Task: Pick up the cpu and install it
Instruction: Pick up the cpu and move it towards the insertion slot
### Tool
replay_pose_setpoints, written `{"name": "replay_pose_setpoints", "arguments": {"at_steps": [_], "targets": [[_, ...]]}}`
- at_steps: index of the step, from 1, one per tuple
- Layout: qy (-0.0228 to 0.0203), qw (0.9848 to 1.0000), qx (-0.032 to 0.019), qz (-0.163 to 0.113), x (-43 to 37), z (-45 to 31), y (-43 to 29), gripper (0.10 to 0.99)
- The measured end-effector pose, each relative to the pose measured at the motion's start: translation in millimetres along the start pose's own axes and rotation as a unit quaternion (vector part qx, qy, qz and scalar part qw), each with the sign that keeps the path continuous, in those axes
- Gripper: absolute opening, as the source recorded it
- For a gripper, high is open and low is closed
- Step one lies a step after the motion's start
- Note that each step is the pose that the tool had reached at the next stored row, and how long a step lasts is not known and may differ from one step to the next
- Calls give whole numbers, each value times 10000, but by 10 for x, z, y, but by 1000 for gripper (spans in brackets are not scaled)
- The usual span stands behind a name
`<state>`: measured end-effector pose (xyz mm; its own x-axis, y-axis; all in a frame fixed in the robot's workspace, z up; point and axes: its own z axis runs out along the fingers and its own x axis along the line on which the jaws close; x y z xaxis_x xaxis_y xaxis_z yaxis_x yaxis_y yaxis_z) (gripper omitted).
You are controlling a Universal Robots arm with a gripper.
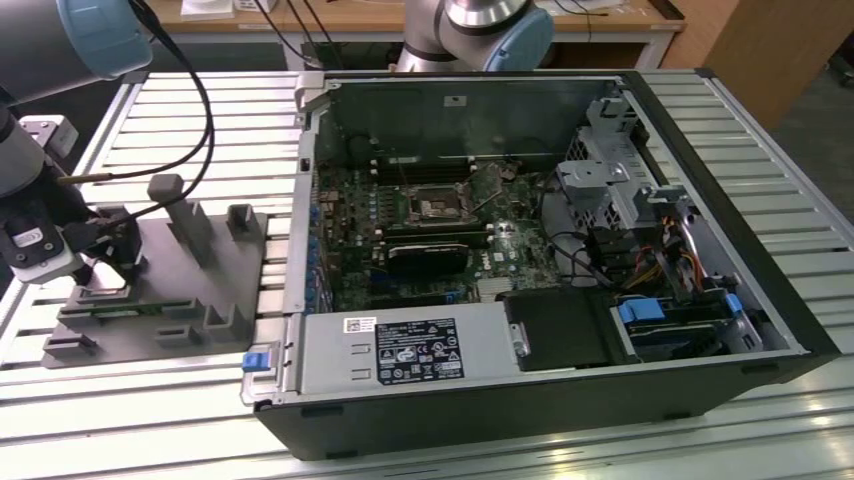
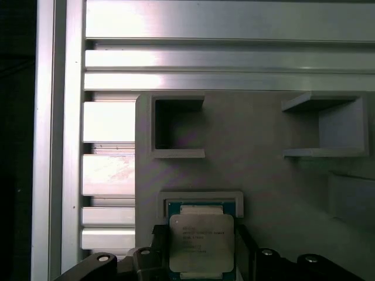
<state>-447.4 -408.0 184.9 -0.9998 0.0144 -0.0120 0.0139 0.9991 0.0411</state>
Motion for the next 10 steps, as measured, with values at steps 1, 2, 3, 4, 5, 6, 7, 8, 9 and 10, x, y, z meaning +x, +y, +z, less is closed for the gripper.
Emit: {"name": "replay_pose_setpoints", "arguments": {"at_steps": [1, 2, 3, 4, 5, 6, 7, 8, 9, 10], "targets": [[0, 10000, 0, 0, 0, 0, 0, 537], [-1, 10000, 0, 0, 0, 1, 0, 537], [-1, 10000, 0, 0, 0, 1, 0, 533], [-1, 10000, 0, 0, 0, 1, 0, 533], [-1, 10000, -1, 0, 0, 1, 0, 533], [-1, 10000, -1, 0, 0, 1, 0, 533], [-2, 10000, -1, 0, -1, 0, 0, 533], [-2, 10000, -2, 0, -1, -5, 1, 533], [-3, 10000, -2, 0, -1, -15, 1, 533], [-1, 10000, -1, 0, -1, -33, 2, 533]]}}
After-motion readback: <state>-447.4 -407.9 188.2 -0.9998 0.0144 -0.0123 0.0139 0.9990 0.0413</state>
